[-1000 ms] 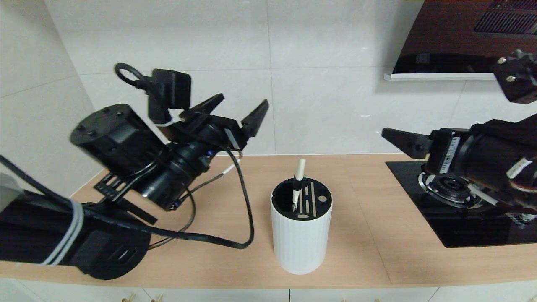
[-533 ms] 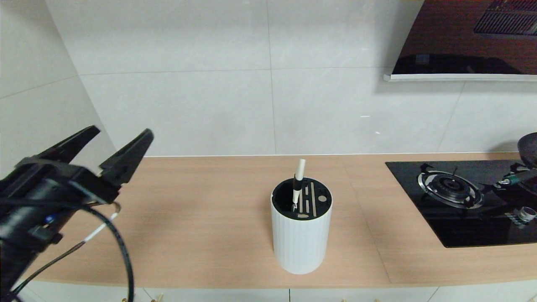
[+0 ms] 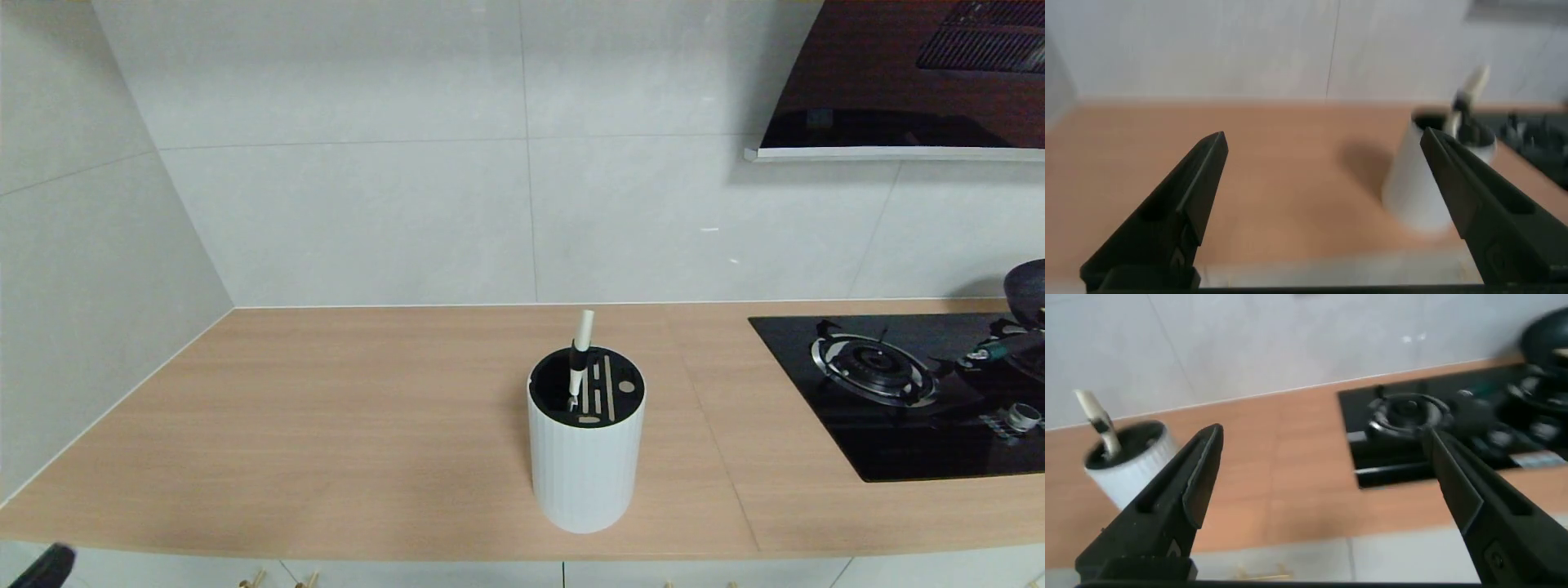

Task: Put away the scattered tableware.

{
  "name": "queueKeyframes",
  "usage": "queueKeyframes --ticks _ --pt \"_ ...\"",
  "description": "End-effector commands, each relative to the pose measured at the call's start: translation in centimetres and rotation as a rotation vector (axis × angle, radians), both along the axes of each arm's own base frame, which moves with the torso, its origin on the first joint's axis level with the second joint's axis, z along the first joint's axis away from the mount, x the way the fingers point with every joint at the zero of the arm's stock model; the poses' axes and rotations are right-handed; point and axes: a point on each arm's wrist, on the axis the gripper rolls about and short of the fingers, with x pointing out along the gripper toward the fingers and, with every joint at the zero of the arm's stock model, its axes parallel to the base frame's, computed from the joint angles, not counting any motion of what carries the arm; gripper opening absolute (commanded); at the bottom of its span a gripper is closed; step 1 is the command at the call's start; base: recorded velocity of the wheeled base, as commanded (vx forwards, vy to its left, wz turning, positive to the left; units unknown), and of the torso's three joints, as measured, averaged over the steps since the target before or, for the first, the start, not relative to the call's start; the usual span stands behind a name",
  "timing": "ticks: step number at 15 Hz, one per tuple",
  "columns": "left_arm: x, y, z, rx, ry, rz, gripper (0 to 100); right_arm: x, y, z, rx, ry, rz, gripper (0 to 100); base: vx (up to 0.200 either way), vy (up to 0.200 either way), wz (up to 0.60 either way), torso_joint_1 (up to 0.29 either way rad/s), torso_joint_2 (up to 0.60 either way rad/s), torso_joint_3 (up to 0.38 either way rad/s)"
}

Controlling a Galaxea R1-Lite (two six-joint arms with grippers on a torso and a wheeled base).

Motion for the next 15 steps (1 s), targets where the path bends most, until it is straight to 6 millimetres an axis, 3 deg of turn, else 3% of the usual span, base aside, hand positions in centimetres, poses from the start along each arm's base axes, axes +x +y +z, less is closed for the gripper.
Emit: queueKeyframes --ticks 1,5,6,10,12,13,15 --pt "-5.5 -0.1 -1.7 -0.027 -0.203 0.052 100 -1.6 -0.4 -0.5 0.033 -0.085 -0.040 100 0.000 0.000 0.00 0.000 0.00 0.000" --pt "-3.4 0.1 -5.5 0.004 -0.102 0.177 100 -1.0 0.4 -1.1 0.014 -0.030 -0.171 100 0.000 0.000 0.00 0.000 0.00 0.000" --pt "-2.5 0.1 -7.9 0.077 -0.027 0.186 100 -0.5 0.8 -2.1 0.001 0.004 -0.158 100 0.000 0.000 0.00 0.000 0.00 0.000" --pt "-2.5 0.2 -8.9 0.146 0.065 0.203 100 0.3 1.2 -3.8 0.003 0.024 -0.232 100 0.000 0.000 0.00 0.000 0.00 0.000" --pt "-2.5 0.2 -8.8 0.172 0.062 0.201 100 0.2 1.7 -6.2 -0.057 0.019 -0.202 100 0.000 0.000 0.00 0.000 0.00 0.000" --pt "-2.5 0.2 -8.8 0.171 0.062 0.201 100 1.1 1.6 -8.3 -0.072 0.078 -0.225 100 0.000 0.000 0.00 0.000 0.00 0.000" --pt "-2.5 0.2 -8.8 0.121 0.062 0.201 100 1.9 1.6 -9.9 -0.102 0.068 -0.224 100 0.000 0.000 0.00 0.000 0.00 0.000"
